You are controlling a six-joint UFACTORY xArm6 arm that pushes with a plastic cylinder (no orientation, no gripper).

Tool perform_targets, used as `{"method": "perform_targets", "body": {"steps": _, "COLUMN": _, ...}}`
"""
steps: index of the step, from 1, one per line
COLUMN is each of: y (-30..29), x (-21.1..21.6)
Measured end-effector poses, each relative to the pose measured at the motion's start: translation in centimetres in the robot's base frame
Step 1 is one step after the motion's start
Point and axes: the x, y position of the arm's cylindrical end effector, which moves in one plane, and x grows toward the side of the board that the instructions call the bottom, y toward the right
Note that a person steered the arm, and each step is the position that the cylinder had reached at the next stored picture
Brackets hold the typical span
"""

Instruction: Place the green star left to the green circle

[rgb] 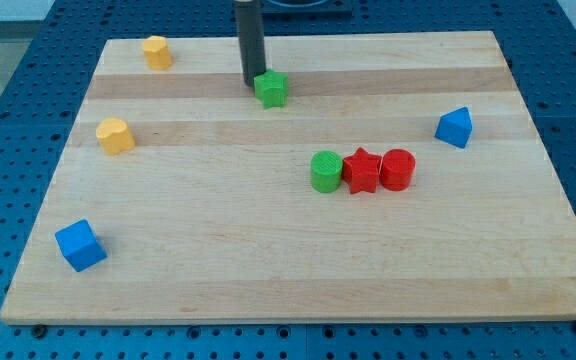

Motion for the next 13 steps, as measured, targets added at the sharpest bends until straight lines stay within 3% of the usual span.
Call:
{"method": "perform_targets", "body": {"steps": 2, "y": -0.3, "x": -0.2}}
{"method": "perform_targets", "body": {"steps": 5, "y": 5.2, "x": -0.8}}
{"method": "perform_targets", "body": {"steps": 10, "y": 4.8, "x": 9.6}}
{"method": "perform_targets", "body": {"steps": 13, "y": 2.1, "x": 12.1}}
